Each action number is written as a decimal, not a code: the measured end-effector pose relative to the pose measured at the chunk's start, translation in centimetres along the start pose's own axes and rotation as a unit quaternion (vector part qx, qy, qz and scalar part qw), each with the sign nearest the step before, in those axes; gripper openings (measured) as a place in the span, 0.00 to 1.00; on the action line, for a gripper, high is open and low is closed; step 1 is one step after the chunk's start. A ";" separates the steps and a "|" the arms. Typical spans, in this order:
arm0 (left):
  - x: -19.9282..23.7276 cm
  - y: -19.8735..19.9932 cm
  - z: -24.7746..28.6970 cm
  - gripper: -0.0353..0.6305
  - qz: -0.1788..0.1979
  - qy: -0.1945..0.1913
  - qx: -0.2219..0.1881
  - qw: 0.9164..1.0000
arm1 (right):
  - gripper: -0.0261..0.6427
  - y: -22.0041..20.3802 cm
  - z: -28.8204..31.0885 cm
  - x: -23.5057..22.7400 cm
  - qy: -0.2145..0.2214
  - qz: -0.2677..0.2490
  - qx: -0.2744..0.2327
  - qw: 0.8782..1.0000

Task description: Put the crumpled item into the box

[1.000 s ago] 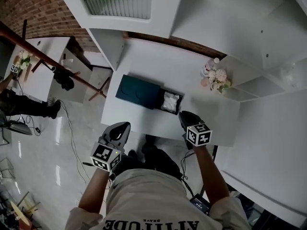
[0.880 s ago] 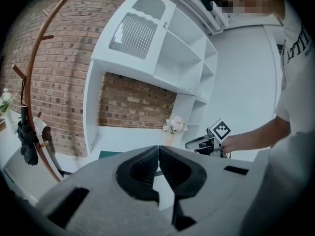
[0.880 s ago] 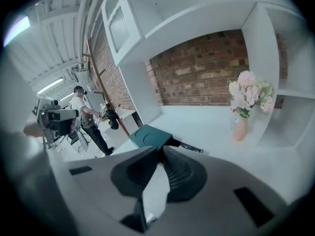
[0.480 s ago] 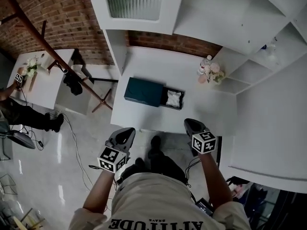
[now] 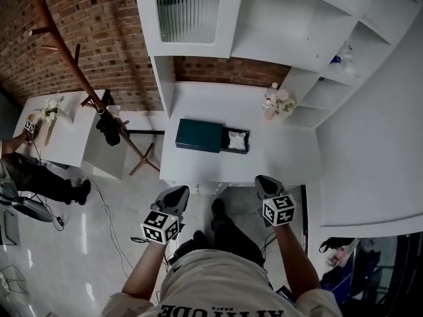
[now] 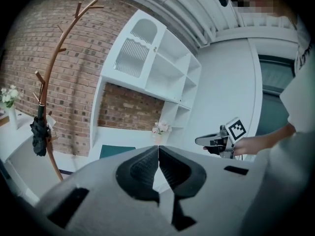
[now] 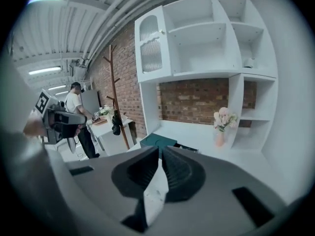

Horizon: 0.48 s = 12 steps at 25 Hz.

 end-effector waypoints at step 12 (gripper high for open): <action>-4.0 1.2 -0.9 0.09 0.025 -0.026 -0.025 0.999 | 0.10 1.2 -7.1 1.2 -0.009 0.008 -0.057 0.998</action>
Point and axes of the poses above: the fingertips, and each gripper's own axes: z forward along the fingers, x to its left, y out of its top, the point moved 4 cm from there along -z, backward along the fingers, and after that the axes turned 3 degrees about x, right-handed, at the moved point
